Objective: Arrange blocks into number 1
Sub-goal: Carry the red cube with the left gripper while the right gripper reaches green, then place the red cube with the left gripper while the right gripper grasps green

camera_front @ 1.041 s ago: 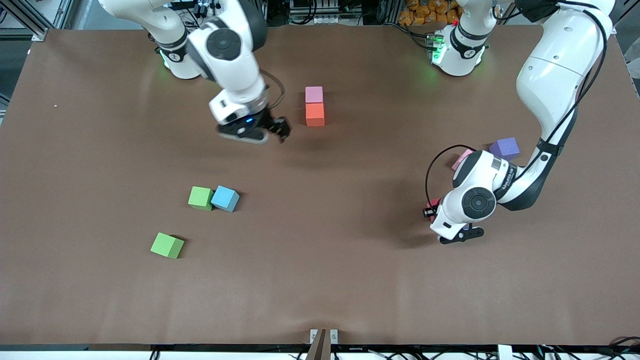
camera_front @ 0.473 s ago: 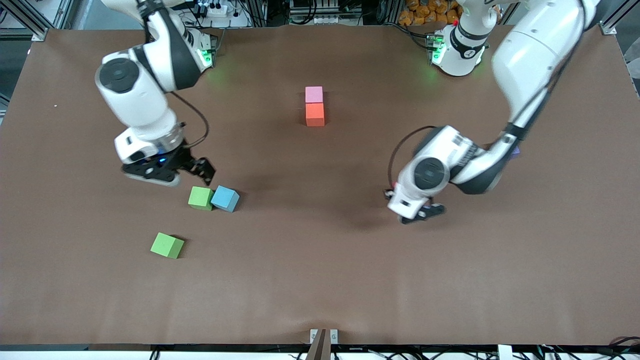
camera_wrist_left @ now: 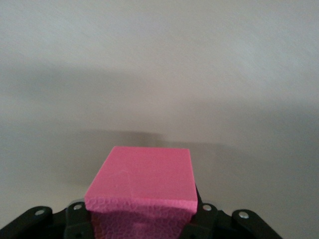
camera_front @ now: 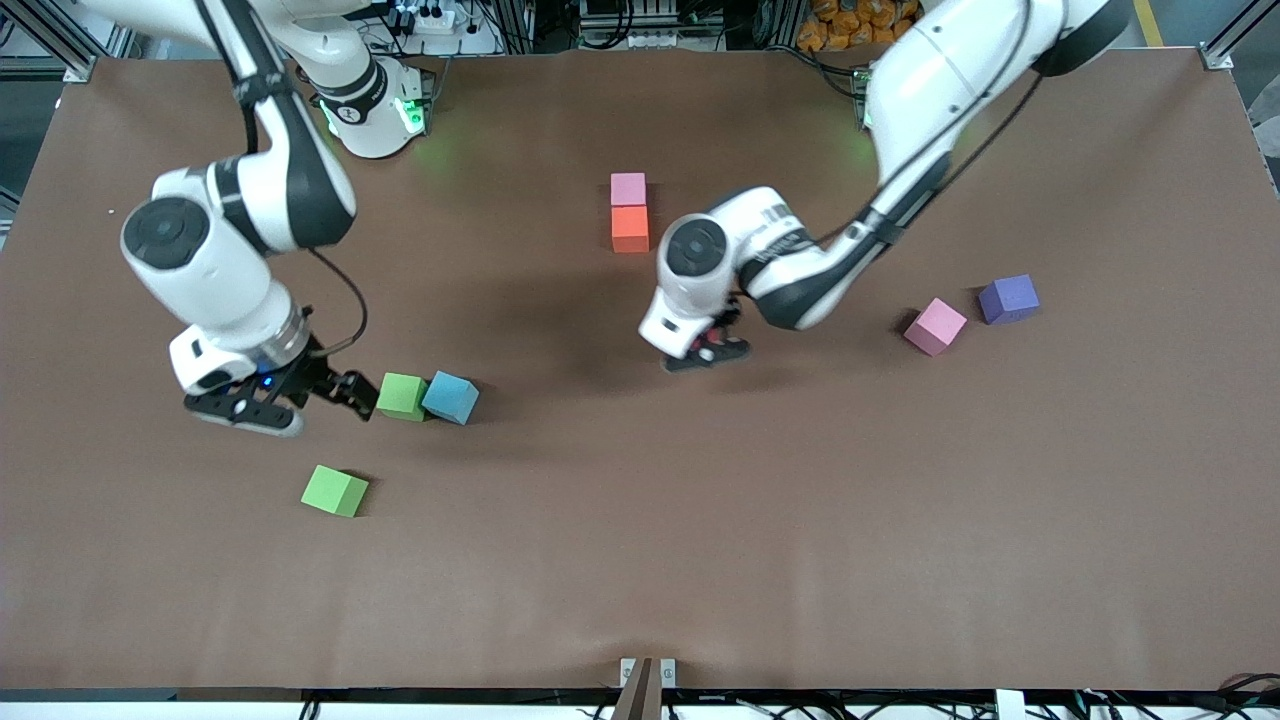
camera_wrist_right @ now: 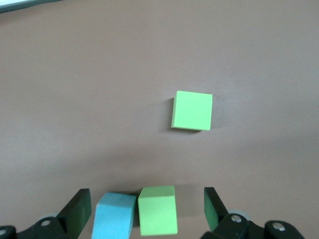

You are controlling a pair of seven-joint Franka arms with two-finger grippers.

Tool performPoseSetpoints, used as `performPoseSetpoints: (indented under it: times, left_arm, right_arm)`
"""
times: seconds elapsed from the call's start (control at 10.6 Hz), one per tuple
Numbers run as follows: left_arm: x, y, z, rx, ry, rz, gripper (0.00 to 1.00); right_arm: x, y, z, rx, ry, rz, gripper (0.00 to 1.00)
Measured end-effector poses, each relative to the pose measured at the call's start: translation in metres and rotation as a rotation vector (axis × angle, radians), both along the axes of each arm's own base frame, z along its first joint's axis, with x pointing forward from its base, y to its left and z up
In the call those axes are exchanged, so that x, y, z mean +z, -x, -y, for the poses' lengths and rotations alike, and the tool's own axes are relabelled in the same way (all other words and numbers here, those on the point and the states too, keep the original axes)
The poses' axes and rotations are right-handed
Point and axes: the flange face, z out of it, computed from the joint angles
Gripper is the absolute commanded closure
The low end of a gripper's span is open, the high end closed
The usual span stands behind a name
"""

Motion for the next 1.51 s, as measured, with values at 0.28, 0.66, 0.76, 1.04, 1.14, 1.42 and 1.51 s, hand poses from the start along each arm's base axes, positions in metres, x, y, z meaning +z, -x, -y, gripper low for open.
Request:
performPoseSetpoints:
  times: [0.28, 0.66, 0.76, 1.04, 1.14, 1.42, 1.51]
  left_arm:
    - [-0.021, 0.028, 0.026, -0.041, 0.029, -0.018, 1.0]
    - [-0.048, 0.083, 0.062, -0.123, 0.017, -0.067, 1.0]
    - [-0.051, 0.094, 0.068, -0.129, 0.014, -0.073, 1.0]
    - [-0.052, 0.1, 0.072, -0.135, 0.013, -0.075, 1.0]
    - [-0.052, 0.103, 0.074, -0.138, 0.012, -0.076, 1.0]
    - [-0.053, 0.115, 0.081, -0.134, 0.007, -0.08, 1.0]
    - [-0.053, 0.118, 0.082, -0.131, 0.004, -0.08, 1.0]
  right_arm:
    - [-0.014, -0.028, 0.029, -0.053, -0.082, -0.062, 0.0]
    - [-0.063, -0.057, 0.07, -0.017, -0.075, -0.159, 0.0]
    - [-0.078, -0.063, 0.074, -0.023, -0.075, -0.171, 0.0]
    - [-0.102, -0.075, 0.08, -0.026, -0.072, -0.186, 0.0]
    - [-0.107, -0.074, 0.08, -0.024, -0.073, -0.195, 0.0]
    - [-0.129, -0.073, 0.083, -0.072, -0.132, -0.227, 0.0]
    - [-0.134, -0.073, 0.087, -0.086, -0.138, -0.234, 0.0]
